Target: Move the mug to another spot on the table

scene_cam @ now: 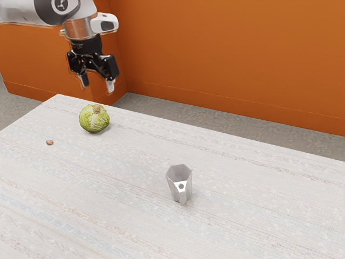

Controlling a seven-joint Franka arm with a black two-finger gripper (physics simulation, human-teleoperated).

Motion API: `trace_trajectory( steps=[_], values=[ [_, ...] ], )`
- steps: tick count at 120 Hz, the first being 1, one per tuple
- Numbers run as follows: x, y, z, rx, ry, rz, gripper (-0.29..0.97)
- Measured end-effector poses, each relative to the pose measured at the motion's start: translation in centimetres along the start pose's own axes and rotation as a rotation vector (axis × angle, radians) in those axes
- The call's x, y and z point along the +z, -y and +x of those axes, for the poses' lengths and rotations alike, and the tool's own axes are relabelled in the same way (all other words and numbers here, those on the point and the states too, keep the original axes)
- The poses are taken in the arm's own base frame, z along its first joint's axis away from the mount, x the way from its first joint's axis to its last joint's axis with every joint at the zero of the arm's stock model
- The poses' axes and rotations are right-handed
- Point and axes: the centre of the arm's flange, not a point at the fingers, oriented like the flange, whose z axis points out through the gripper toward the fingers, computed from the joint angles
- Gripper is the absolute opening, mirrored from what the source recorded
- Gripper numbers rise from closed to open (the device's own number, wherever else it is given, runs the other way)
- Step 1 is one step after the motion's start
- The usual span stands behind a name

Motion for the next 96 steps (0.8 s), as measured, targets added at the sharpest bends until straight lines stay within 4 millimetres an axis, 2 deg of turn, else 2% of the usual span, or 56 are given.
trace_trajectory(
  steps=[7, 18, 24, 38, 48, 56, 67, 80, 96],
  values=[
    [-2.0, 0.3, 2.4, -0.02, -0.051, 0.014, 0.68],
    [-2.5, 1.7, 3.5, -0.063, -0.068, 0.022, 0.68],
    [-2.3, 1.7, 3.7, -0.07, -0.065, 0.022, 0.68],
    [-1.6, 0.4, 4.2, -0.061, -0.053, 0.008, 0.68],
    [0.3, -0.3, 5.1, -0.089, -0.026, -0.04, 0.68],
    [1.6, -2.2, 5.4, -0.109, -0.013, -0.071, 0.68],
    [3.1, -5.5, 4.2, -0.133, -0.017, -0.057, 0.68],
    [3.7, -7.5, 1.9, -0.172, -0.071, -0.063, 0.68],
    [7.2, -10.0, 0.5, -0.233, -0.113, -0.009, 0.68]
  ],
)
